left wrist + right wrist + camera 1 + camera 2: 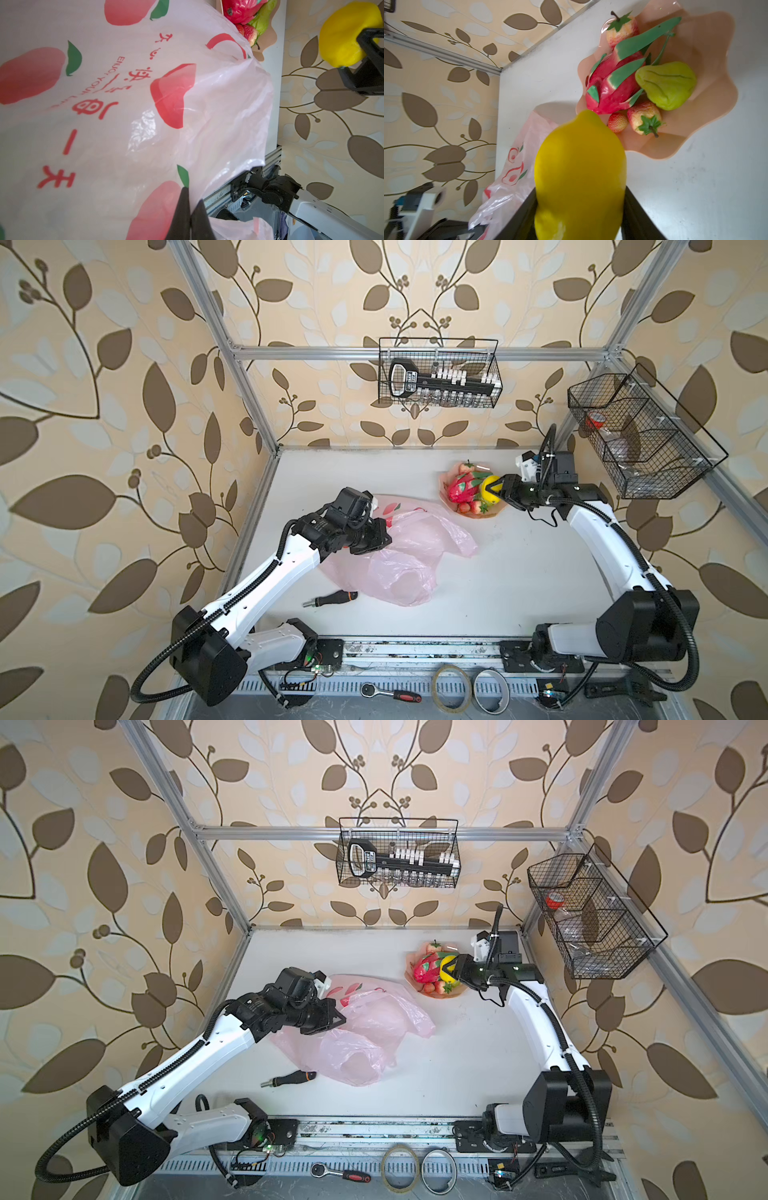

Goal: Place the fruits into the plastic bag
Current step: 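Lift the yellow lemon with the right gripper and carry it toward the bag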

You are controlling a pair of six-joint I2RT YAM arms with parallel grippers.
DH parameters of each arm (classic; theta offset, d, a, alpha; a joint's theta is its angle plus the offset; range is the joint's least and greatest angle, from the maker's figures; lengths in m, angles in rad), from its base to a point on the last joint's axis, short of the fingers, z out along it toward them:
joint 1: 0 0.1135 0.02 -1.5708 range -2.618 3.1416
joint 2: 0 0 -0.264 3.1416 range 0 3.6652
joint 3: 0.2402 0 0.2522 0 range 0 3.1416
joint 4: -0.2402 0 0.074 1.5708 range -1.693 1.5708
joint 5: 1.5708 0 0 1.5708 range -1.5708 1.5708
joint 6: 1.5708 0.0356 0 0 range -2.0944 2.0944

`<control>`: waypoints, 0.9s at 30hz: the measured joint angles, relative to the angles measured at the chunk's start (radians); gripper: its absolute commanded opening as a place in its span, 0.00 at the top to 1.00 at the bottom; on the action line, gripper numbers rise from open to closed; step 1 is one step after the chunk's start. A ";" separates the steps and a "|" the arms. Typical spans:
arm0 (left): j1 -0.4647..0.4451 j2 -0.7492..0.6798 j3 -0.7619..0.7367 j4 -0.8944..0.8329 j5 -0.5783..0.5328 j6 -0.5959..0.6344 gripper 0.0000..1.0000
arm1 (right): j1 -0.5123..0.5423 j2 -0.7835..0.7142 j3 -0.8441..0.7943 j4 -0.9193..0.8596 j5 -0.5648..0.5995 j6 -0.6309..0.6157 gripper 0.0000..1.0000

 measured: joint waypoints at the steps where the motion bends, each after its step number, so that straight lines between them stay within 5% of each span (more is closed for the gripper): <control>1: 0.000 0.002 0.000 0.002 0.000 0.001 1.00 | -0.003 -0.024 -0.029 0.013 -0.018 0.012 0.70; 27: 0.000 0.015 0.000 0.012 0.001 0.007 1.00 | 0.002 -0.631 -0.591 0.210 -0.298 0.410 0.73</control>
